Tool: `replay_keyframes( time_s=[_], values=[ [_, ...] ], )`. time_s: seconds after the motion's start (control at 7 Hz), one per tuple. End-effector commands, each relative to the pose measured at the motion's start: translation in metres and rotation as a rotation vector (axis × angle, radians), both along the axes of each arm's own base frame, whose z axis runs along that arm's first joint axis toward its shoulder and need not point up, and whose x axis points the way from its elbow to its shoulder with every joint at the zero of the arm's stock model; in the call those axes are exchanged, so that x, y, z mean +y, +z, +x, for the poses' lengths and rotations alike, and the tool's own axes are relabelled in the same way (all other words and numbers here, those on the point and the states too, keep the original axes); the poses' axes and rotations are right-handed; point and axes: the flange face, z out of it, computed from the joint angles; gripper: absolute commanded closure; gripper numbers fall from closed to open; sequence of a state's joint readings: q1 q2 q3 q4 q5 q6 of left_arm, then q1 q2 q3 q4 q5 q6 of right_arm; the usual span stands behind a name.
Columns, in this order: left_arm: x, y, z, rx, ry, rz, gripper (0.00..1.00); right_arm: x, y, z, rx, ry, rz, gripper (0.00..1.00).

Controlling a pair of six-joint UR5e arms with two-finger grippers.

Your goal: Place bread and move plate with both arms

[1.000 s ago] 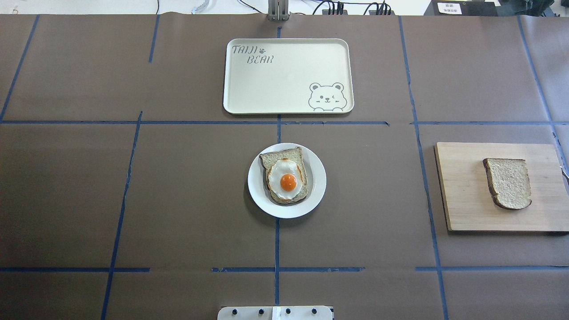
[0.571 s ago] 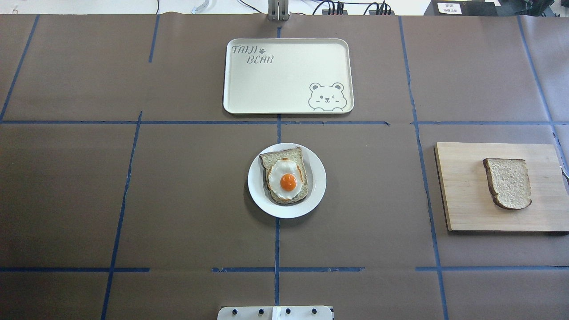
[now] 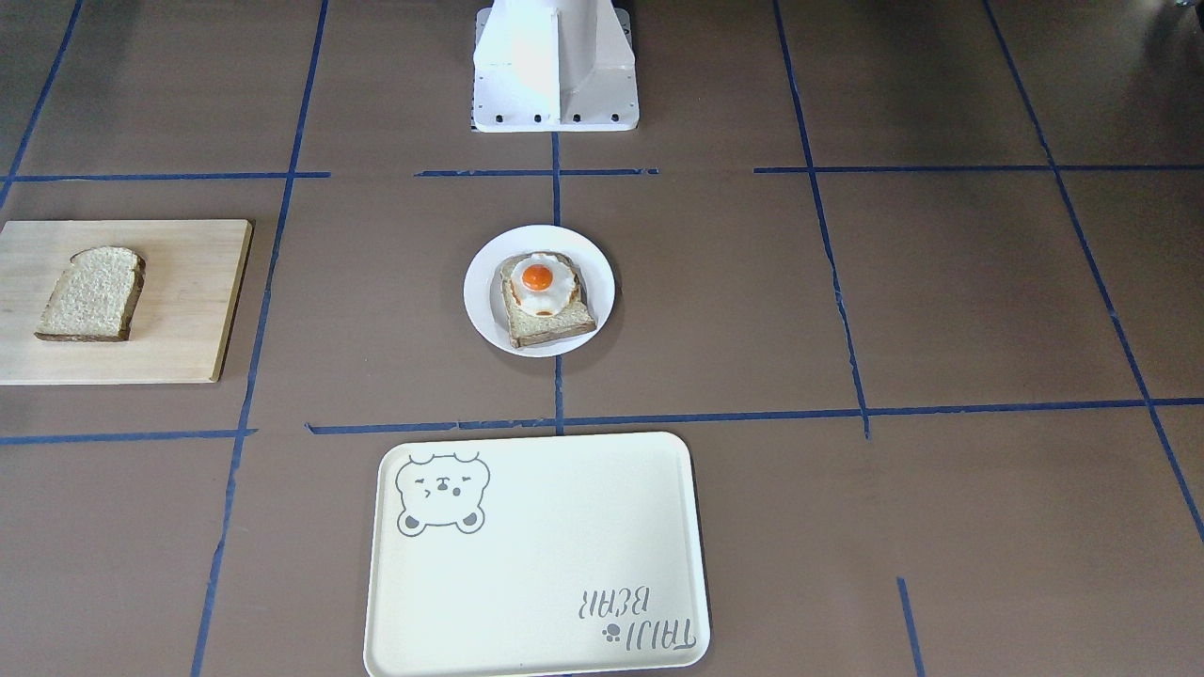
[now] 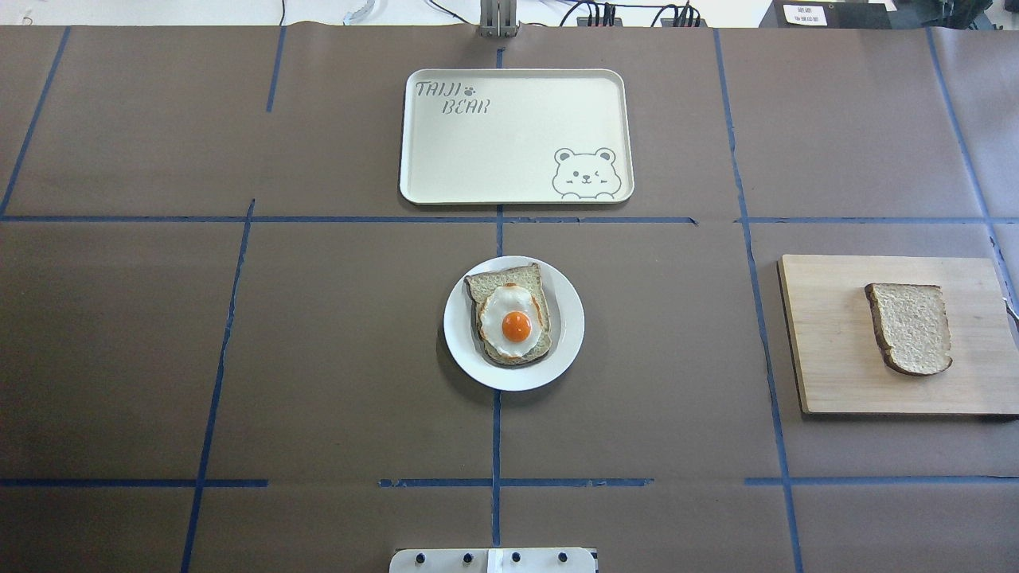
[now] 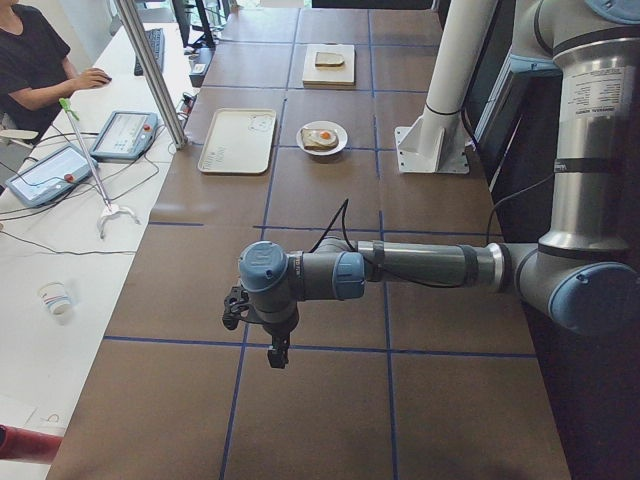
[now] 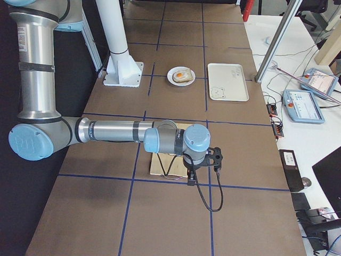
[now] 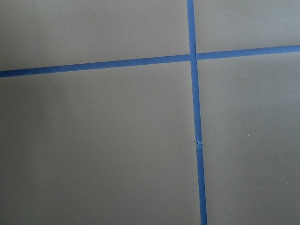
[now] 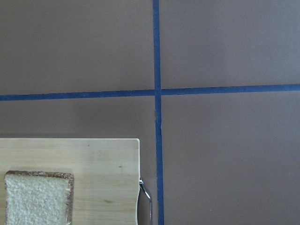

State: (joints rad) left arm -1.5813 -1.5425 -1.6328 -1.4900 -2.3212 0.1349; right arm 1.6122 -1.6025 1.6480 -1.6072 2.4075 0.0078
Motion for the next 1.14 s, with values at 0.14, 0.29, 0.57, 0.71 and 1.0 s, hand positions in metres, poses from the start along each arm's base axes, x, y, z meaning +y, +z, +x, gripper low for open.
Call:
replay_keyframes(
  time_s=[0.14, 0.29, 0.57, 0.71, 1.0],
  values=[
    [-0.010, -0.011, 0.001, 0.004, -0.009, 0.018, 0.00, -0.005, -0.014, -0.001, -0.004, 0.000, 0.024, 0.00],
    [-0.019, -0.031, 0.001, 0.002, -0.007, 0.063, 0.00, -0.013, -0.023, -0.005, 0.001, -0.013, 0.047, 0.00],
    [-0.032, -0.049, 0.029, 0.037, 0.044, 0.117, 0.00, -0.019, -0.028, -0.009, -0.030, -0.015, 0.051, 0.00],
    [-0.035, -0.058, 0.062, 0.061, 0.101, 0.142, 0.00, -0.020, -0.039, -0.020, -0.068, -0.011, 0.042, 0.00],
    [-0.044, -0.092, 0.095, 0.070, 0.068, 0.113, 0.00, -0.018, -0.068, -0.054, -0.064, 0.038, 0.063, 0.01]
  ],
)
